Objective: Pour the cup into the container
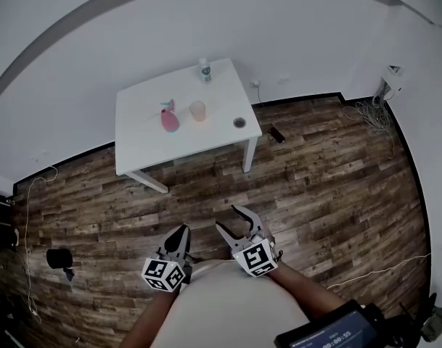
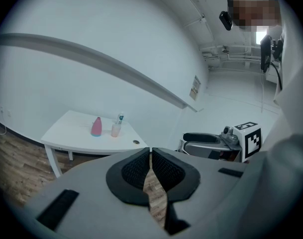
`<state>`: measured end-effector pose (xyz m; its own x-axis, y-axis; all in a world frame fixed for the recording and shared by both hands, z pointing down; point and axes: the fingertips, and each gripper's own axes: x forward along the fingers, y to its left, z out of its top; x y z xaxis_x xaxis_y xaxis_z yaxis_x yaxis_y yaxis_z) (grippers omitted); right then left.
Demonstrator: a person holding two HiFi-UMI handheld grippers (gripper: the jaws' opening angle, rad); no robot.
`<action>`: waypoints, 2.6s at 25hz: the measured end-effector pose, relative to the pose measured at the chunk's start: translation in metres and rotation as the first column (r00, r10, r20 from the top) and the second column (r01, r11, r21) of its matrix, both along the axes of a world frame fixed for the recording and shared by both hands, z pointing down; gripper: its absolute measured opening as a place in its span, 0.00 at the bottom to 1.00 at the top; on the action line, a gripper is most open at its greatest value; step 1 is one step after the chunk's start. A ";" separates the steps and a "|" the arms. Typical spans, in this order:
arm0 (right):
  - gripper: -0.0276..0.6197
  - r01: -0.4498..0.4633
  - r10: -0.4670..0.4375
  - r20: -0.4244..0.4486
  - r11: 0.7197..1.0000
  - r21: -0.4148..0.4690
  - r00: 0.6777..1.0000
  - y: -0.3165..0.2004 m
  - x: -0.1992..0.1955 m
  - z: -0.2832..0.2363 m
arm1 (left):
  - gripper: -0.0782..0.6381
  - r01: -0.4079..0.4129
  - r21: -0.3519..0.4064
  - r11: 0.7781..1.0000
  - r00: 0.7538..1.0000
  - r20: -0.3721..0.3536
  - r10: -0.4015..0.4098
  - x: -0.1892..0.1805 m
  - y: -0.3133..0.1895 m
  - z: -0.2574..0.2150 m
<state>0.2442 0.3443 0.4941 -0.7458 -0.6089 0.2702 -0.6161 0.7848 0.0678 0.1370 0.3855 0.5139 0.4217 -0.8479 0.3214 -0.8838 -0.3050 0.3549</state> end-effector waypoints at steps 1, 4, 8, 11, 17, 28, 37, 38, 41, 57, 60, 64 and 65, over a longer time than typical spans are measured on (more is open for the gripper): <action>0.44 -0.003 0.003 0.000 1.000 -0.001 1.000 0.000 0.002 0.001 | 0.12 -0.003 -0.002 1.000 1.000 -0.001 0.003 0.001 0.000 0.001; 0.44 -0.015 0.015 -0.012 1.000 -0.009 1.000 0.002 0.007 0.004 | 0.12 -0.014 -0.010 1.000 1.000 -0.001 0.014 0.007 0.002 0.004; 0.44 -0.030 0.030 -0.015 0.999 -0.017 0.999 0.002 0.013 0.006 | 0.12 -0.039 -0.022 0.999 0.999 -0.002 0.039 0.014 -0.001 0.006; 0.44 -0.046 0.045 -0.019 0.999 -0.027 0.999 -0.001 0.017 0.009 | 0.12 -0.061 -0.029 0.998 0.998 -0.001 0.061 0.020 -0.005 0.008; 0.44 -0.063 0.062 -0.017 0.998 -0.030 0.998 -0.001 0.024 0.012 | 0.12 -0.091 -0.028 0.995 0.996 0.012 0.091 0.030 -0.007 0.009; 0.44 -0.052 0.052 -0.022 0.998 -0.018 0.998 -0.002 0.022 0.011 | 0.12 -0.090 -0.022 0.996 0.996 0.013 0.090 0.030 -0.006 0.008; 0.44 -0.040 0.040 -0.036 0.999 -0.012 0.999 0.005 0.016 0.012 | 0.12 -0.100 -0.018 0.995 0.995 -0.007 0.100 0.029 0.000 0.009; 0.44 -0.040 0.040 -0.036 0.999 -0.012 0.999 0.005 0.016 0.012 | 0.12 -0.102 -0.019 0.995 0.995 -0.007 0.102 0.030 0.000 0.009; 0.44 -0.040 0.040 -0.038 0.999 -0.013 0.998 0.004 0.017 0.012 | 0.12 -0.103 -0.017 0.994 0.995 -0.012 0.103 0.031 -0.001 0.009; 0.44 -0.090 0.088 -0.043 0.996 -0.026 0.995 -0.006 0.037 0.018 | 0.12 -0.153 -0.035 0.988 0.988 -0.015 0.152 0.050 -0.014 0.014; 0.44 -0.099 0.098 -0.042 0.995 -0.021 0.994 -0.009 0.040 0.016 | 0.12 -0.161 -0.035 0.986 0.987 -0.012 0.161 0.053 -0.017 0.014; 0.44 -0.101 0.100 -0.031 0.995 -0.008 0.994 -0.011 0.041 0.011 | 0.12 -0.165 -0.029 0.986 0.986 -0.007 0.164 0.054 -0.020 0.013; 0.44 -0.100 0.100 -0.027 0.995 -0.006 0.995 -0.011 0.041 0.011 | 0.12 -0.164 -0.027 0.986 0.987 -0.006 0.163 0.054 -0.020 0.013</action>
